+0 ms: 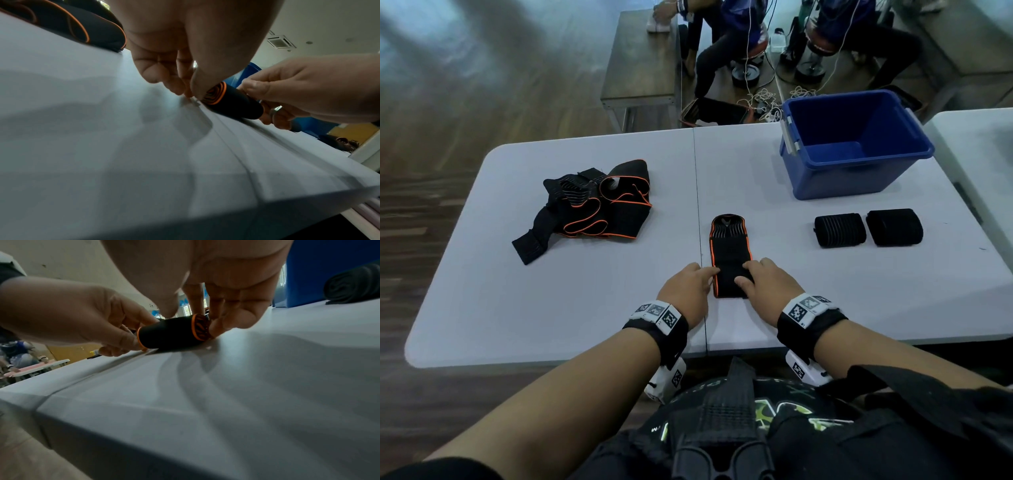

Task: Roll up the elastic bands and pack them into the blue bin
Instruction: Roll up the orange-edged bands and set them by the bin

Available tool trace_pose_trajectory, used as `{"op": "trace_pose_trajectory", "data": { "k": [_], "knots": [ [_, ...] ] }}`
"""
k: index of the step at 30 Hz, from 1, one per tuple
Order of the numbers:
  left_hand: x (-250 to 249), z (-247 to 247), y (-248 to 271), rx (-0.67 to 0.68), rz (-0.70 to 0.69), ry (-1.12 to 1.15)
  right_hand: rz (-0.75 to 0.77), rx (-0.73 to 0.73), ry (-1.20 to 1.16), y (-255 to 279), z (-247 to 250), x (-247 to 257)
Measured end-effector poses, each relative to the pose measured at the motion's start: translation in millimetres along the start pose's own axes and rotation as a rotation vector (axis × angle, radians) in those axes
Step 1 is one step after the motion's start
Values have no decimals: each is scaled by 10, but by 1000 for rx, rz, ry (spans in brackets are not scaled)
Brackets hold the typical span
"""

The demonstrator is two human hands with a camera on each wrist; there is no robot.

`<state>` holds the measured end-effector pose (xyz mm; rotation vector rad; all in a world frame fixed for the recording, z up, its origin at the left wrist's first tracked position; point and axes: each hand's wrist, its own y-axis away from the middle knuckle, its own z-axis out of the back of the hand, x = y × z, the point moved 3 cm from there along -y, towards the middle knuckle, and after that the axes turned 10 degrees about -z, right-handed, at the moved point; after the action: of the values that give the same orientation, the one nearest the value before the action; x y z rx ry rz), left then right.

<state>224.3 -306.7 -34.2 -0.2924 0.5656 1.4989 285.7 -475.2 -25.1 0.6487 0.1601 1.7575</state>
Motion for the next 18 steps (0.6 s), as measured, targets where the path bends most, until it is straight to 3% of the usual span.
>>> {"op": "trace_pose_trajectory", "data": {
  "k": [6,13,18],
  "knots": [
    [77,12,-8,-27,25,91,23,70,24,-52,16,-172],
    [51,31,-106,-66,122,286,-42,79,-348,-185,79,-202],
    [-10,-12,-205,39,209,227,-184,132,-274,-267,128,-152]
  ]
}}
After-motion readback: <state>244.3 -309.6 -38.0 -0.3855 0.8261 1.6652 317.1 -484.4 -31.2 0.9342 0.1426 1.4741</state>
